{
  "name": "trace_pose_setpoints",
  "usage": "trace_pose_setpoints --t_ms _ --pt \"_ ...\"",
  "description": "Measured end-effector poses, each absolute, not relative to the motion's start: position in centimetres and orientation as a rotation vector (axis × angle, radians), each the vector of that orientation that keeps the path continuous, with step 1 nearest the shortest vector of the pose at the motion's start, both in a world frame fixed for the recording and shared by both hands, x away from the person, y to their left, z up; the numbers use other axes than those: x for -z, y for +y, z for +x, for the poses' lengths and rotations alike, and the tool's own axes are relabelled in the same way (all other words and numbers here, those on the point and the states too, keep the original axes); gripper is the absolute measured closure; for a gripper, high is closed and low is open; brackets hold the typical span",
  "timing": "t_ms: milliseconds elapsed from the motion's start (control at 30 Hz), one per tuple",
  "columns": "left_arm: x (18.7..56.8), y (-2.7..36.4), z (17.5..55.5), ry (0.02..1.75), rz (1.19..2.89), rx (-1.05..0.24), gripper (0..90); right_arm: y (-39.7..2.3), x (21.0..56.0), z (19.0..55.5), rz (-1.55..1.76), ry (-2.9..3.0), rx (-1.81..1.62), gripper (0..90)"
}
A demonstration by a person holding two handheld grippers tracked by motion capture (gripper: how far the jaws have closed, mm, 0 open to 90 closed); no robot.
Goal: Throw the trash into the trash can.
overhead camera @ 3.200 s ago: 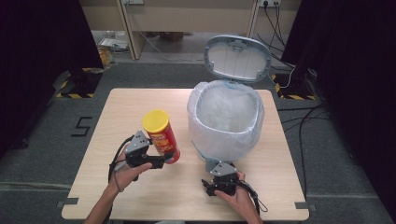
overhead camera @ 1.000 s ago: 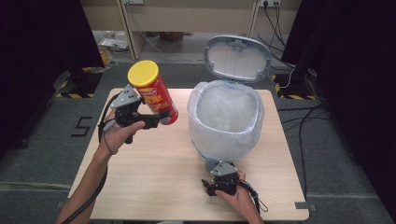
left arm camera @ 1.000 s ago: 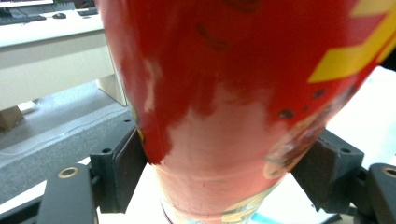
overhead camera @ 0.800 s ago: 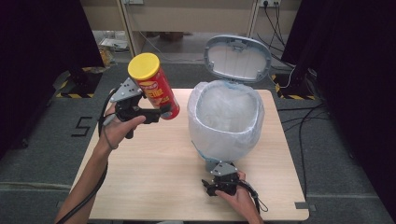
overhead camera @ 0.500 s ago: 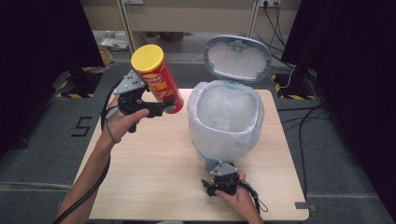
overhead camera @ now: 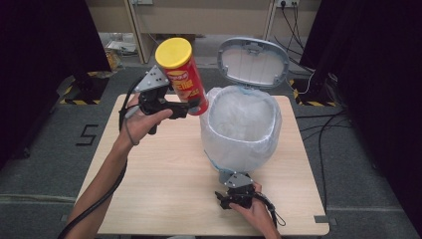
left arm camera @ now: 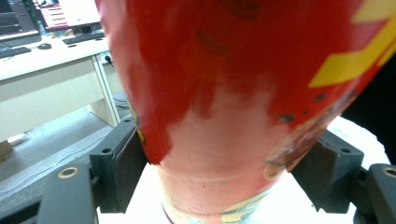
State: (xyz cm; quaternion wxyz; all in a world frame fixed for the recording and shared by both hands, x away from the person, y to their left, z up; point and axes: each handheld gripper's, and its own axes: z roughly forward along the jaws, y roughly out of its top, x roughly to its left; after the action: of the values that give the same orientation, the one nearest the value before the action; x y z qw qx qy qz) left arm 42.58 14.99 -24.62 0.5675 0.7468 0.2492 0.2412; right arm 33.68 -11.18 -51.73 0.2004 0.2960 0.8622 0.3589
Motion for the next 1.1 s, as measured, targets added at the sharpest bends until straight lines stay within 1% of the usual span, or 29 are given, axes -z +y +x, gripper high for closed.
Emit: trace_pose_setpoints --t_ms 533,833,1100 --pt "23.4 9.2 43.4 0.517 1.782 -0.517 23.8 -11.2 51.8 33.7 0.826 2.41 -1.004 17.7" --pt "24.6 6.4 43.7 0.504 1.826 -0.45 23.8 -11.2 51.8 33.7 0.822 2.411 -1.008 17.7" --pt "25.6 4.7 44.0 0.494 1.882 -0.419 23.8 -11.2 51.8 33.7 0.819 2.41 -1.006 17.7"
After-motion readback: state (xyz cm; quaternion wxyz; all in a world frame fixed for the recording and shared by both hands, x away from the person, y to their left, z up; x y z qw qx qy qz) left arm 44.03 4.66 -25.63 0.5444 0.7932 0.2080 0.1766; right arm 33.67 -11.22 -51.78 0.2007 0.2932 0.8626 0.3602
